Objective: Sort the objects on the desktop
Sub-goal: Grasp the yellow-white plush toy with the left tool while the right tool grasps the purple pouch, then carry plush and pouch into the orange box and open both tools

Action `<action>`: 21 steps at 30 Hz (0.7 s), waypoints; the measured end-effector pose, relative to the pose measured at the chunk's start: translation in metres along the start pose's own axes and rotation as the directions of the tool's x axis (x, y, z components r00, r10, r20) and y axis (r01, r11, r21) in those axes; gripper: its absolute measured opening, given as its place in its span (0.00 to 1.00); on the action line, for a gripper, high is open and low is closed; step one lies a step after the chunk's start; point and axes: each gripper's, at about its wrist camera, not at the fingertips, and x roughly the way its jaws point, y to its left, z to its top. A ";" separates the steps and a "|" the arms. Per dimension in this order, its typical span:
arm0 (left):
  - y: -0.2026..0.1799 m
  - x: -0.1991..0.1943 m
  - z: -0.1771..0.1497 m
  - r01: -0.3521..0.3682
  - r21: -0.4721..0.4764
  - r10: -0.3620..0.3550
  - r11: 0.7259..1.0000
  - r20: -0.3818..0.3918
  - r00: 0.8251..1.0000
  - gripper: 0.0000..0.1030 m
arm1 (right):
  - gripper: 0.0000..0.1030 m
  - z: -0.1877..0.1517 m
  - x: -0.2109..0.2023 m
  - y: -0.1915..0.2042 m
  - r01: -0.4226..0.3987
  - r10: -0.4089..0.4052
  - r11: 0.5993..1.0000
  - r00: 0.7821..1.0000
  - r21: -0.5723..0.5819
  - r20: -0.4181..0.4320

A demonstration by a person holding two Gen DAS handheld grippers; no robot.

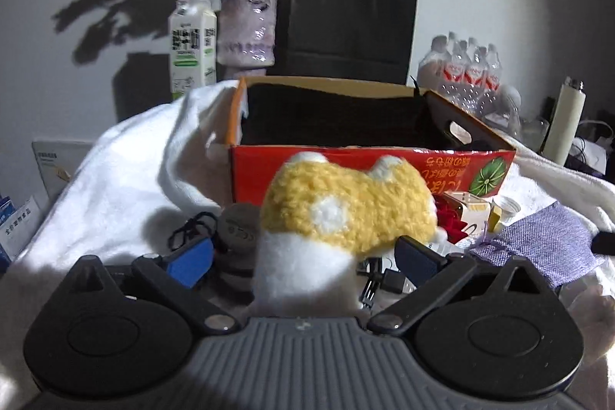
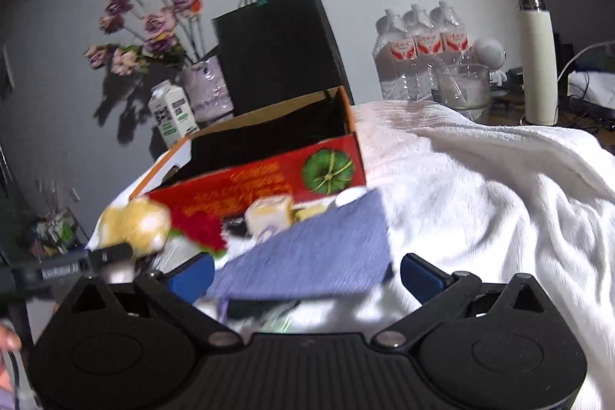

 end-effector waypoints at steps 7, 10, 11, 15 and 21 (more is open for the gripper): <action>0.005 -0.009 0.000 -0.008 -0.048 0.007 0.999 -0.019 1.000 0.48 | 0.43 0.013 0.038 -0.021 0.058 -0.057 0.996 0.998 0.069 -0.013; 0.010 -0.025 0.004 -0.022 -0.097 0.021 0.995 -0.005 1.000 0.47 | 0.32 0.011 0.026 -0.018 0.056 -0.058 0.997 0.998 0.056 0.021; 0.011 -0.032 0.006 -0.025 -0.108 0.025 0.994 0.005 1.000 0.46 | 0.28 0.012 0.021 -0.018 0.049 -0.051 0.997 0.998 0.056 0.036; 0.012 -0.064 0.022 0.011 -0.117 -0.004 0.993 0.066 0.998 0.47 | 0.18 0.018 -0.008 -0.006 0.026 -0.027 1.000 0.996 0.010 0.090; 0.006 -0.100 0.034 0.009 -0.069 0.000 0.998 0.136 0.991 0.47 | 0.02 0.038 -0.059 0.026 0.018 0.008 0.991 0.981 -0.134 0.192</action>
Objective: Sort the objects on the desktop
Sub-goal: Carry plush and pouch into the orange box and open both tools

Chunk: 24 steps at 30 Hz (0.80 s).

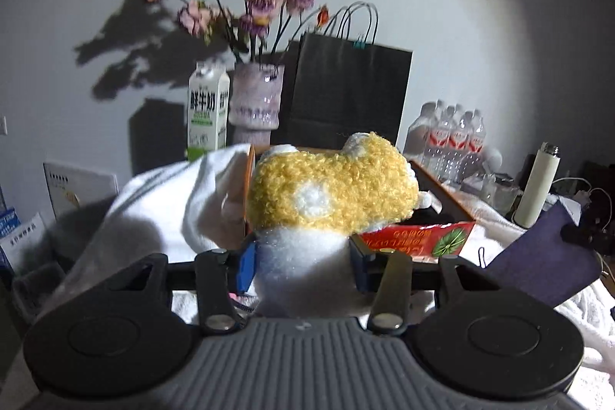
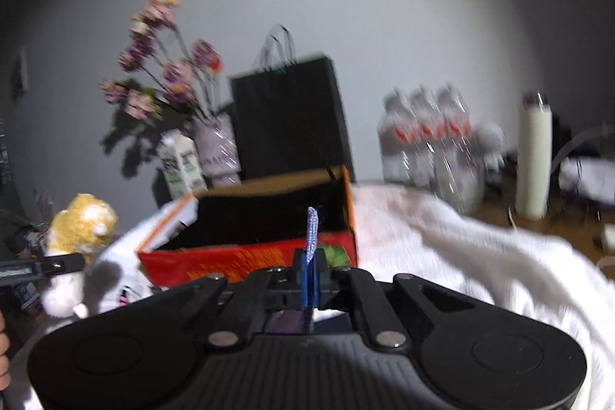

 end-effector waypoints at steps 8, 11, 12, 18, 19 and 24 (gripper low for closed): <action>0.008 -0.021 0.021 0.022 -0.042 -0.023 0.999 -0.015 1.000 0.47 | 0.02 0.030 -0.037 0.011 -0.026 0.029 0.999 0.998 -0.048 0.053; 0.013 -0.017 0.041 0.046 -0.035 -0.047 0.998 -0.024 0.999 0.47 | 0.02 0.049 -0.041 0.018 -0.033 0.040 0.996 0.995 -0.086 0.089; 0.016 -0.012 0.046 0.058 -0.041 -0.060 0.997 -0.044 0.997 0.47 | 0.02 0.056 -0.038 0.021 -0.031 0.041 0.994 0.995 -0.108 0.092; 0.030 0.055 0.092 0.017 -0.104 -0.035 0.994 -0.170 0.985 0.47 | 0.02 0.104 0.014 0.049 -0.061 0.068 0.975 0.997 -0.212 0.025; 0.031 0.069 0.100 0.007 -0.104 -0.028 0.995 -0.196 0.980 0.47 | 0.02 0.114 0.024 0.055 -0.082 0.090 0.974 0.996 -0.211 0.025; 0.016 0.141 0.150 -0.014 -0.002 0.013 1.000 -0.235 0.972 0.48 | 0.02 0.173 0.087 0.087 -0.207 0.215 0.960 0.976 -0.186 0.021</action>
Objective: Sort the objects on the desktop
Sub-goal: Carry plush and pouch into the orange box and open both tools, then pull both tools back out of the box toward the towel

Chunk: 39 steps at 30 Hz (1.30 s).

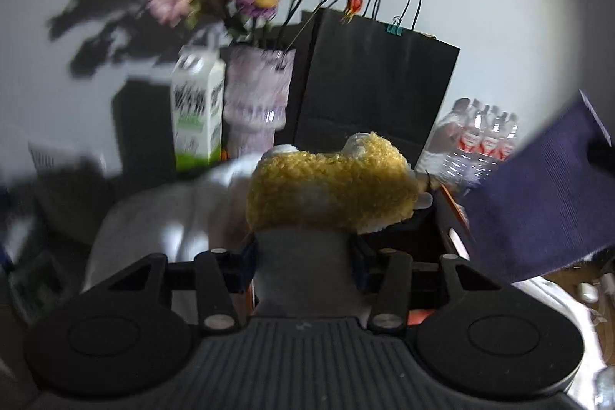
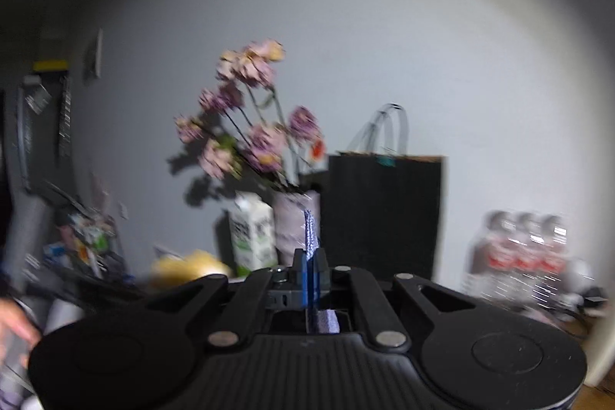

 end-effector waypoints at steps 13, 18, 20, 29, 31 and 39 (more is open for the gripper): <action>-0.013 0.239 0.010 -0.105 0.199 0.166 0.974 -0.323 0.932 0.65 | 0.05 -0.105 0.276 -0.119 0.376 -0.322 0.926 0.823 0.024 -0.469; -0.019 0.220 0.026 -0.086 0.218 0.149 0.972 -0.288 0.946 0.87 | 0.33 -0.107 0.287 -0.123 0.362 -0.323 0.932 0.777 -0.037 -0.540; -0.022 0.197 0.036 -0.085 0.207 0.138 0.975 -0.254 0.957 0.97 | 0.62 -0.099 0.279 -0.117 0.343 -0.323 0.937 0.782 -0.065 -0.533; -0.023 0.116 0.047 -0.165 0.120 0.190 0.979 -0.249 0.950 1.00 | 0.84 -0.045 0.210 -0.096 0.279 -0.269 0.959 0.822 -0.057 -0.502; -0.016 0.097 0.036 -0.161 0.077 0.176 0.984 -0.257 0.950 1.00 | 0.85 -0.043 0.190 -0.093 0.255 -0.231 0.967 0.831 -0.022 -0.507; -0.006 0.015 -0.027 -0.161 0.033 0.165 0.986 -0.186 0.969 1.00 | 0.85 -0.066 0.114 -0.067 0.183 -0.145 0.983 0.851 0.027 -0.505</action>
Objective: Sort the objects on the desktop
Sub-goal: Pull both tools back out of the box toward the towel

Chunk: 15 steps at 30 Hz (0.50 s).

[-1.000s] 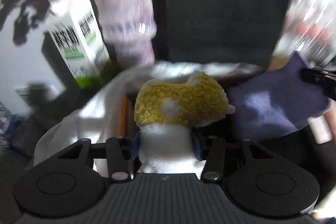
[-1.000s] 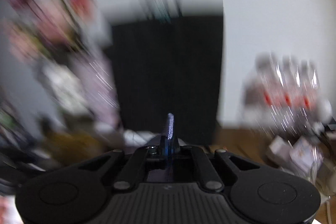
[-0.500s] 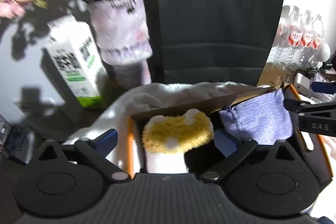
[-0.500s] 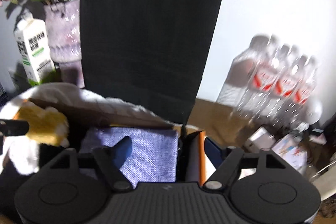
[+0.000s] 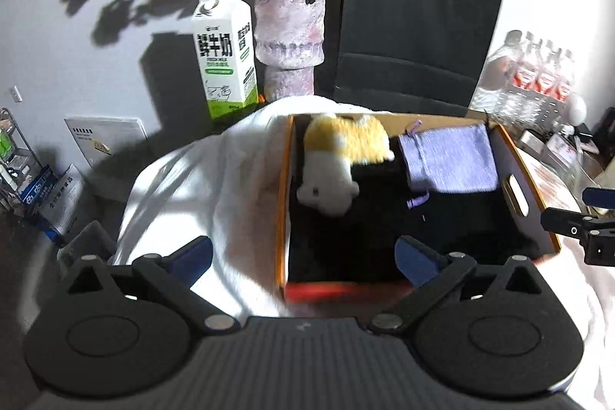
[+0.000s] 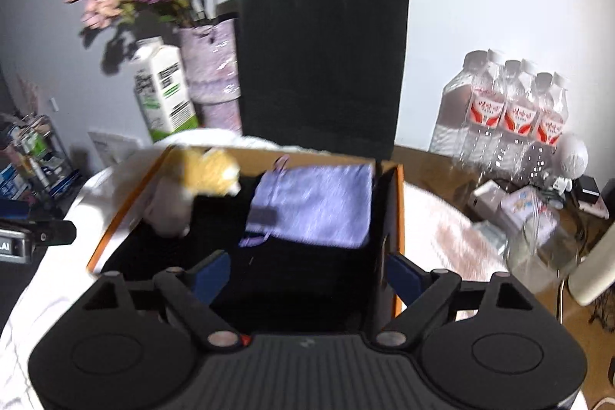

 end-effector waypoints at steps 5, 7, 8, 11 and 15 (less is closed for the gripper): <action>0.010 -0.053 -0.081 0.072 0.000 -0.072 0.997 0.142 0.987 1.00 | 0.85 -0.057 -0.048 0.008 -0.048 0.050 0.999 0.996 -0.020 0.078; 0.011 -0.070 -0.114 0.110 0.027 -0.113 0.994 0.184 0.976 1.00 | 0.86 -0.085 -0.070 0.011 -0.064 0.066 0.998 0.991 -0.019 0.119; 0.012 -0.077 -0.129 0.123 0.023 -0.125 0.992 0.196 0.973 1.00 | 0.86 -0.100 -0.080 0.013 -0.076 0.077 0.997 0.987 -0.017 0.139; 0.015 -0.092 -0.179 0.162 0.012 -0.161 0.987 0.233 0.959 1.00 | 0.96 -0.148 -0.109 0.021 -0.085 0.085 0.996 0.977 -0.008 0.197; 0.011 -0.097 -0.236 0.108 -0.030 -0.096 0.994 0.257 0.962 1.00 | 1.00 -0.214 -0.143 0.036 -0.097 0.095 0.995 0.948 -0.011 0.305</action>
